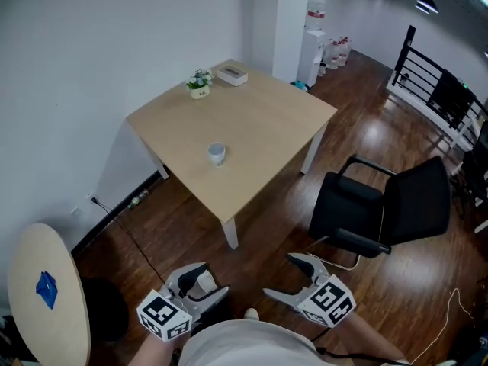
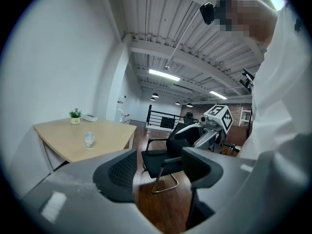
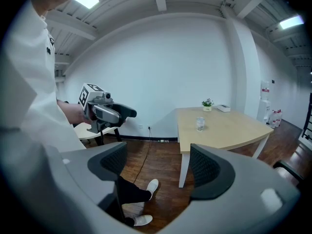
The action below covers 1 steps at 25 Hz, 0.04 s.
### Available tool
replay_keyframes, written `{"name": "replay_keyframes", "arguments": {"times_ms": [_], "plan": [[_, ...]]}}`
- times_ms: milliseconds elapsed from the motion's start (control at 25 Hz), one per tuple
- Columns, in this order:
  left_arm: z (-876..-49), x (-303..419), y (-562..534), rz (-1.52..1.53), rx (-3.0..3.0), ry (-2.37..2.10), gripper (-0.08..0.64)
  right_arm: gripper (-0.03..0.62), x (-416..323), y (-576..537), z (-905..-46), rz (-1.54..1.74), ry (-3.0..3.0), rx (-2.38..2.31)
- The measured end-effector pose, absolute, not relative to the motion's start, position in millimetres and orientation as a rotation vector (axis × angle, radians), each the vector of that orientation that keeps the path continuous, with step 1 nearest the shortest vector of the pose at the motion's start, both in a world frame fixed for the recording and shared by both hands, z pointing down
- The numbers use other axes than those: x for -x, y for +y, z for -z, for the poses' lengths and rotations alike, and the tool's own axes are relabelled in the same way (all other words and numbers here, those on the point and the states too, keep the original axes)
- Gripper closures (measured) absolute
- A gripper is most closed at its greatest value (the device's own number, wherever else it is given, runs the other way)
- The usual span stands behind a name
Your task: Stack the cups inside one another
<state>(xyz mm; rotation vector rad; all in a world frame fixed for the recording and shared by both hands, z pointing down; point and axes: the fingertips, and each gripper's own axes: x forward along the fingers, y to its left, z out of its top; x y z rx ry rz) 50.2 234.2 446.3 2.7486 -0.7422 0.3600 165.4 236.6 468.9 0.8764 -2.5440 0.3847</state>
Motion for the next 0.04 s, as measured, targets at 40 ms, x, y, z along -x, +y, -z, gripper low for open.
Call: {"name": "replay_keyframes", "arguments": {"times_ms": [40], "plan": [[-446.8, -50.6, 237.6, -0.359, -2.751, -0.739, 0.272, 0.195, -165.3, 240.8, -469.5, -0.388, -2.544, -0.881]]}}
